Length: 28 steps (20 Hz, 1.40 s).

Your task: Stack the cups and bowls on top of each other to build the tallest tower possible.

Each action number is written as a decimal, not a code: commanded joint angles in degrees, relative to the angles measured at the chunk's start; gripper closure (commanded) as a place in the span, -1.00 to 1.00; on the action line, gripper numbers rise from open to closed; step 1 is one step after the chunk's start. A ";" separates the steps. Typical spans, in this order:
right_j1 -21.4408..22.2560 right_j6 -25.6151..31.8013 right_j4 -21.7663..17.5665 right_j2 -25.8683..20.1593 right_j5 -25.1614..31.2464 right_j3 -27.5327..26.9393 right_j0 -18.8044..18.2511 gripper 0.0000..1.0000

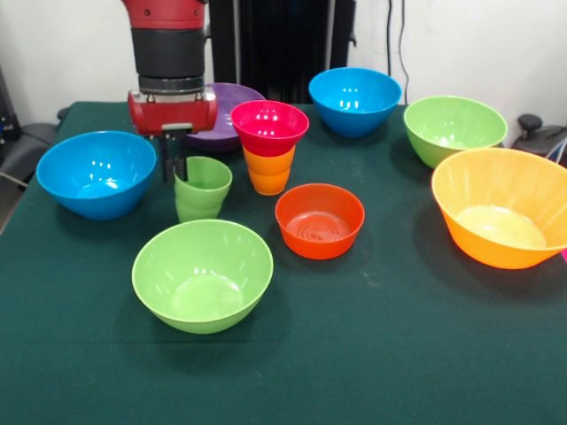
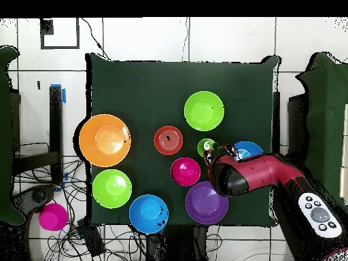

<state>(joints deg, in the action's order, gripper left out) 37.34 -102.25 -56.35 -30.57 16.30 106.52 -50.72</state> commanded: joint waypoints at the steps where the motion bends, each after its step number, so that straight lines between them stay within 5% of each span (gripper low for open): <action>1: 1.63 -3.85 2.98 2.19 0.67 6.05 0.11 1.00; 12: 3.69 -1.27 5.80 0.83 1.86 8.00 -1.56 1.00; 28: 19.50 5.21 18.40 -11.20 4.99 10.39 -12.12 1.00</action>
<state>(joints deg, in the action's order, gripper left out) 51.24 -102.25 -41.62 -35.98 16.31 114.59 -62.14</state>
